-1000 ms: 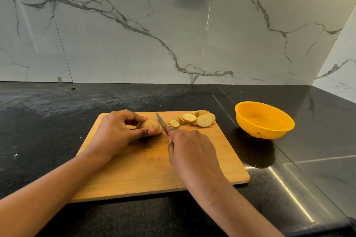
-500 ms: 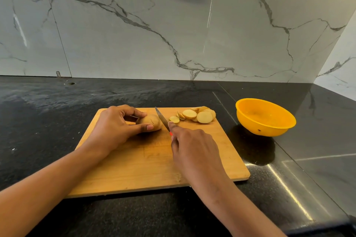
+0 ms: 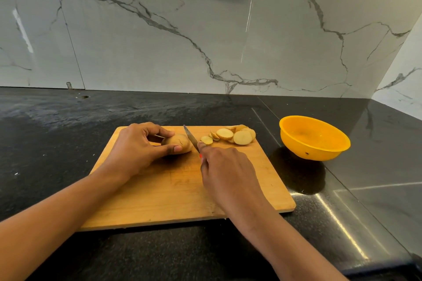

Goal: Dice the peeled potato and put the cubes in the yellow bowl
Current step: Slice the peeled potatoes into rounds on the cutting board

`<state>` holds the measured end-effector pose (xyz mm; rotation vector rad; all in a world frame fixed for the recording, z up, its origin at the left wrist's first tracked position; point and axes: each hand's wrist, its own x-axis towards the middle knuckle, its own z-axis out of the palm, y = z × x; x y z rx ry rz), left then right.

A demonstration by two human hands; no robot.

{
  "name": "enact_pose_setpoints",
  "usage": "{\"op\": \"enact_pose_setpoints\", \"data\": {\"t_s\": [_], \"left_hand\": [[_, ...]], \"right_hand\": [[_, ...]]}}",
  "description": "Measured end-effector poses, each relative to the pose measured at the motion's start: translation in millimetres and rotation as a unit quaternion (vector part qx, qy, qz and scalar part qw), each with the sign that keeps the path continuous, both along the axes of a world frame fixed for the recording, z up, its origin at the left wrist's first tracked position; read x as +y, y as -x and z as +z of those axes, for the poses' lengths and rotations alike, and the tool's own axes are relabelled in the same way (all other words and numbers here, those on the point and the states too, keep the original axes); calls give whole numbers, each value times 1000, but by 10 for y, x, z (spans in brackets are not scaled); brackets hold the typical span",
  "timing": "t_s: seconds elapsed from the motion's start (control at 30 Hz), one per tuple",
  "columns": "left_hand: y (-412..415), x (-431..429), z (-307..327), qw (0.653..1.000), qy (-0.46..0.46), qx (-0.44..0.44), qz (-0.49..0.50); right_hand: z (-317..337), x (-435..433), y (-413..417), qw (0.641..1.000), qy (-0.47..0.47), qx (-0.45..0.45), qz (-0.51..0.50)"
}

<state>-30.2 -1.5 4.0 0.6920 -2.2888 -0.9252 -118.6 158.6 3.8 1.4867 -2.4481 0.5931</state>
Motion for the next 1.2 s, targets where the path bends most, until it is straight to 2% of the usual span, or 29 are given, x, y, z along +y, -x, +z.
{"op": "enact_pose_setpoints", "data": {"t_s": [0.3,0.47,0.63,0.7,0.8,0.93,1.0,1.03,1.07,1.13,1.2], "left_hand": [[-16,35,-1,1000,10,-1,15],[-16,50,6,1000,1,2,14],[-23,11,4,998,-54,14,9],[-23,-4,-7,997,-70,18,6],[-14,-26,-23,997,-78,8,-5],[-13,-30,-16,997,-78,1,-19],[-12,-31,-17,997,-75,0,-23],[-11,-37,-19,997,-75,1,-24],[-13,-40,-21,997,-76,1,-26],[-14,-45,-23,997,-75,-1,-30],[-10,-50,-26,997,-77,-2,-32]], "right_hand": [[116,-41,-130,991,-133,-33,3],[21,256,-266,986,-167,4,-13],[26,286,-149,996,-81,-34,-10],[47,260,-21,995,-26,-93,-18],[66,241,170,972,42,-228,-39],[101,275,313,951,70,-297,-57],[114,296,364,914,85,-394,-53],[116,312,394,880,105,-461,-49],[119,333,419,834,126,-535,-42],[118,381,458,720,171,-672,-12],[119,414,499,629,206,-750,7]]}}
